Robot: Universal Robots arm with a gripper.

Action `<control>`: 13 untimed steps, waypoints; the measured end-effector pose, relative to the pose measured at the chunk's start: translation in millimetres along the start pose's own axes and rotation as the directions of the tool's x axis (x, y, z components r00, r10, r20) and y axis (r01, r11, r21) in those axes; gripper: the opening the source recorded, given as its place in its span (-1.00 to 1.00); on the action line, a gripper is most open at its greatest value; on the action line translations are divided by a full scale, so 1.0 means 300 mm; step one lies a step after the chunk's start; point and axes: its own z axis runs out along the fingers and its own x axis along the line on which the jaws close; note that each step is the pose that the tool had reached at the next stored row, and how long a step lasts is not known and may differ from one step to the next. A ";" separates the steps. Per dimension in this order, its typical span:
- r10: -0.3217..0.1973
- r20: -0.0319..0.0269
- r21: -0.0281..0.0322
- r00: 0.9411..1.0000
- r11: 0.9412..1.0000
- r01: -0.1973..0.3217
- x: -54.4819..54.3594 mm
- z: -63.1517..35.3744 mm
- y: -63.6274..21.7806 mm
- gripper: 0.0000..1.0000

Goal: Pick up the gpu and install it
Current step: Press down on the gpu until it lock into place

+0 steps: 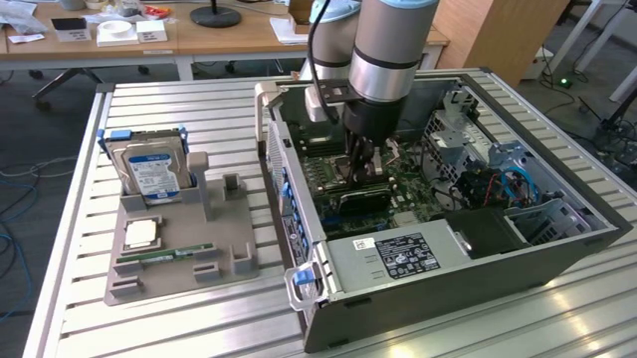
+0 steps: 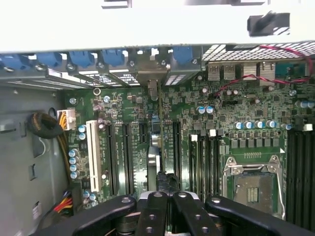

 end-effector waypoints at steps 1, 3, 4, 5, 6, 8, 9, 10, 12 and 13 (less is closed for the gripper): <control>0.000 0.000 0.000 1.000 1.000 0.000 0.000 -0.009 0.000 -0.79; 0.000 0.000 0.000 1.000 1.000 0.000 0.000 -0.028 -0.001 -0.79; 0.000 0.000 0.000 1.000 1.000 0.000 0.000 -0.037 -0.001 -0.79; 0.000 0.000 0.000 1.000 1.000 0.000 0.000 -0.046 -0.001 -0.79; 0.000 0.000 0.000 1.000 1.000 0.000 0.000 -0.055 -0.001 -0.79; 0.000 0.000 0.000 1.000 1.000 0.000 0.000 -0.073 -0.001 -0.79; 0.000 0.000 0.000 1.000 1.000 0.000 0.000 -0.081 -0.002 -0.79; 0.000 0.000 0.000 1.000 1.000 0.000 0.000 -0.090 -0.002 -0.79; 0.000 0.000 0.000 1.000 1.000 0.000 0.000 -0.107 -0.002 -0.79; 0.000 0.000 0.000 1.000 1.000 0.000 0.000 -0.115 -0.002 -0.79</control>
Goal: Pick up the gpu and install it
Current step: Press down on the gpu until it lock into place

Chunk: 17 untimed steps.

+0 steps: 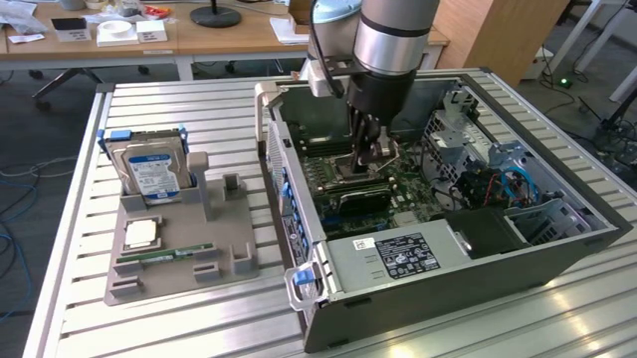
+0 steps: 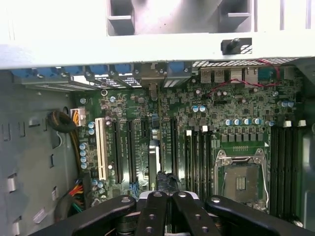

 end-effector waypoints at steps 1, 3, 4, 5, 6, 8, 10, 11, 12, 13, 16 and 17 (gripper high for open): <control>0.000 0.000 0.000 1.000 1.000 0.000 0.000 -0.004 0.000 -0.79; 0.000 0.000 0.000 1.000 1.000 0.000 0.000 -0.006 0.000 -0.79; 0.000 0.000 0.000 1.000 1.000 0.000 0.000 -0.006 0.000 -0.79; 0.000 0.000 0.000 1.000 1.000 0.000 0.000 -0.006 0.000 -0.79; 0.000 0.000 0.000 1.000 1.000 0.000 0.000 -0.006 0.000 -0.79; 0.000 0.000 0.000 1.000 1.000 0.000 0.000 -0.006 0.000 -0.79; 0.000 0.000 0.000 1.000 1.000 0.000 0.000 -0.006 0.000 -0.79; 0.000 0.000 0.000 1.000 1.000 0.000 0.000 -0.006 0.000 -0.79; 0.000 0.000 0.000 1.000 1.000 0.000 0.000 -0.006 0.000 -0.79; 0.000 0.000 0.000 1.000 1.000 0.000 0.000 -0.009 0.000 -0.79; 0.000 0.000 0.000 1.000 1.000 0.000 0.000 -0.018 0.000 -0.79; 0.000 0.000 0.000 1.000 1.000 0.000 0.000 -0.021 0.000 -0.79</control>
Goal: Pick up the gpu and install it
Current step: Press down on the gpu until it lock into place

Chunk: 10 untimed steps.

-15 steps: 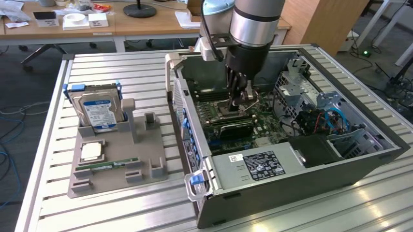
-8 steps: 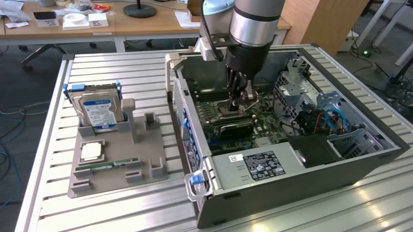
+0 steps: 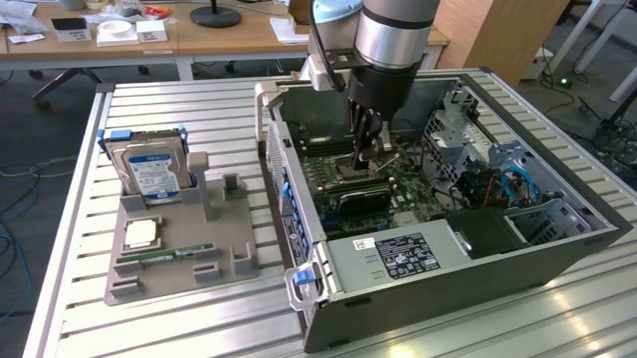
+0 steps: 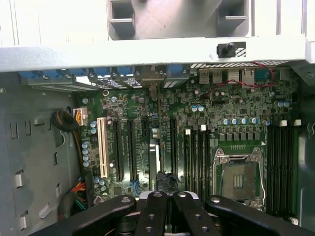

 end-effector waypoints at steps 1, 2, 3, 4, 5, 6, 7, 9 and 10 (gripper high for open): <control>0.000 0.000 0.000 1.000 1.000 0.000 0.000 -0.004 0.000 -0.79; 0.000 0.000 0.000 1.000 1.000 0.000 0.000 -0.007 0.000 -0.79; 0.000 0.000 0.000 1.000 1.000 0.000 0.000 -0.011 0.000 -0.79; 0.000 0.000 0.000 1.000 1.000 0.000 0.000 -0.014 0.000 -0.79; 0.000 0.000 0.000 1.000 1.000 0.000 0.000 -0.015 0.000 -0.79; 0.000 0.000 0.000 1.000 1.000 0.000 0.000 -0.015 0.000 -0.79; 0.000 0.001 0.000 1.000 1.000 0.000 0.000 -0.015 0.000 -0.79; 0.000 0.001 0.000 1.000 1.000 0.000 0.000 -0.016 0.000 -0.79; 0.000 0.000 0.000 1.000 1.000 0.000 0.000 -0.016 0.000 -0.79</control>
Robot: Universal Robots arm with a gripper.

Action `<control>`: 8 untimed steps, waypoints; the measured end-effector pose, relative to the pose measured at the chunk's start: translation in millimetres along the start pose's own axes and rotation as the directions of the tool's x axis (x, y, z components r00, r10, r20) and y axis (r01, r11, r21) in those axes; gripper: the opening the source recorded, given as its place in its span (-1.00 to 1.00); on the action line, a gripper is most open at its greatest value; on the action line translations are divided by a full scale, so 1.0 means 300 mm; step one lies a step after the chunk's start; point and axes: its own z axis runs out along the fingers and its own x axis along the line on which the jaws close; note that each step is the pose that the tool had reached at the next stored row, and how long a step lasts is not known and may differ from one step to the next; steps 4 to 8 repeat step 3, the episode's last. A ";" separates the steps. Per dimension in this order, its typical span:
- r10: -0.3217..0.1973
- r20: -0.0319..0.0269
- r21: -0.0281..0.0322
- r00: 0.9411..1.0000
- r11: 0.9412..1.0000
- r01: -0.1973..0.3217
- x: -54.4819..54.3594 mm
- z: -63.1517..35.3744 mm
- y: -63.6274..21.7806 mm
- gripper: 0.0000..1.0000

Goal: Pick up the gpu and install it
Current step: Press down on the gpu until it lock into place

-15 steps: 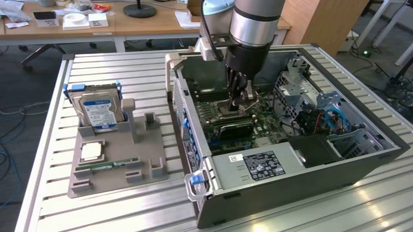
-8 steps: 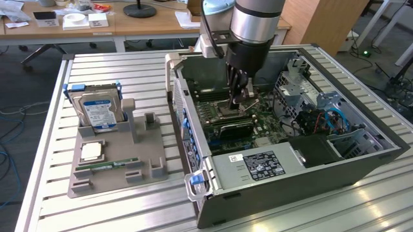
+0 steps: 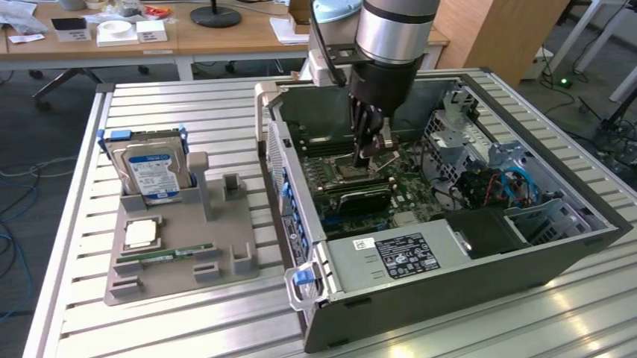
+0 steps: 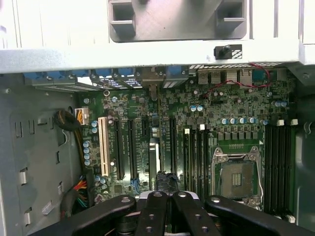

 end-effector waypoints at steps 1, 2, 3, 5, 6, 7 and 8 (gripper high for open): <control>0.000 0.000 0.000 1.000 1.000 0.000 0.000 0.000 0.000 -0.79; 0.000 0.000 0.000 1.000 1.000 0.000 0.000 0.000 0.000 -0.79; 0.000 0.000 0.000 1.000 1.000 0.000 0.000 0.000 0.000 -0.79; 0.000 0.000 0.000 1.000 1.000 0.000 0.000 0.000 0.000 -0.79; 0.000 0.000 0.000 1.000 1.000 0.000 0.000 0.000 0.000 -0.79; 0.000 0.000 0.000 1.000 1.000 0.000 0.000 0.000 0.000 -0.79; 0.000 0.000 0.000 1.000 1.000 0.000 0.000 0.000 0.000 -0.79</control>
